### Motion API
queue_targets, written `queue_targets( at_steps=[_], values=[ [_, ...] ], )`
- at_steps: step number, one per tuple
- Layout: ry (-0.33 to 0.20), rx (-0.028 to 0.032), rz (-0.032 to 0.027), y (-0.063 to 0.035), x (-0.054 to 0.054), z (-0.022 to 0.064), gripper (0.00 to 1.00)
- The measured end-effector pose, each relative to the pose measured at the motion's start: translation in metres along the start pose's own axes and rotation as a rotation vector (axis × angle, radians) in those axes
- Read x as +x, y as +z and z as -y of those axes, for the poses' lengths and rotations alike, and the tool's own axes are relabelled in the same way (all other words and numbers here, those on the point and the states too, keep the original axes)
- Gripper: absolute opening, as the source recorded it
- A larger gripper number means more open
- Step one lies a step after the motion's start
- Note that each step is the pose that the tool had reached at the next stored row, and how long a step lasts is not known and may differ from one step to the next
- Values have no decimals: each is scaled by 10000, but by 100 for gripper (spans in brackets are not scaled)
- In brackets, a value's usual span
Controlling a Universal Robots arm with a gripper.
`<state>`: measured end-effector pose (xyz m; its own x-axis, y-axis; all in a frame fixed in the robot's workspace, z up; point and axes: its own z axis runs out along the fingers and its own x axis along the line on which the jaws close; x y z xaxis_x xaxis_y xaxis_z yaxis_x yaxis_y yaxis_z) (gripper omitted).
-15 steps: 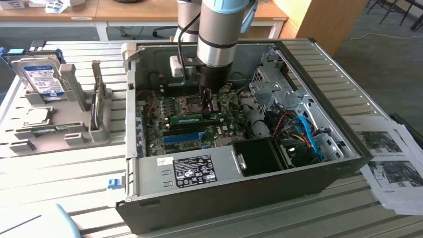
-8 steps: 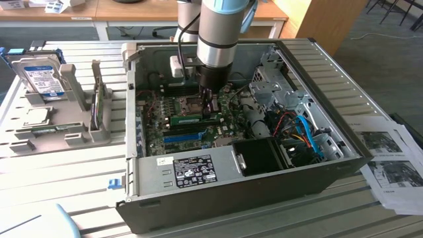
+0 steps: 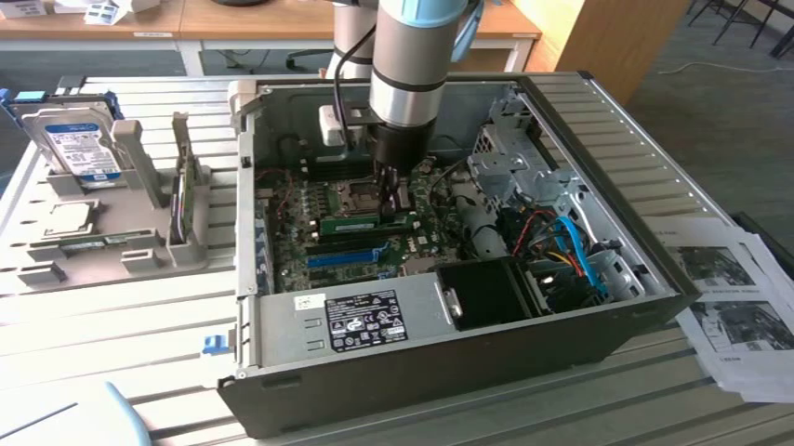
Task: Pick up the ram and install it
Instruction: 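Insert the ram into the slot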
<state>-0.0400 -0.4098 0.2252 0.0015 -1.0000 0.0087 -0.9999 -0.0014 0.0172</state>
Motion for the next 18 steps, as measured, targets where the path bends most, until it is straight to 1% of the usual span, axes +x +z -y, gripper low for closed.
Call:
queue_targets(
  at_steps=[14,18],
  values=[
    [49,1,2,1,0,0,11],
    [49,4,0,-21,0,0,11]
  ],
)
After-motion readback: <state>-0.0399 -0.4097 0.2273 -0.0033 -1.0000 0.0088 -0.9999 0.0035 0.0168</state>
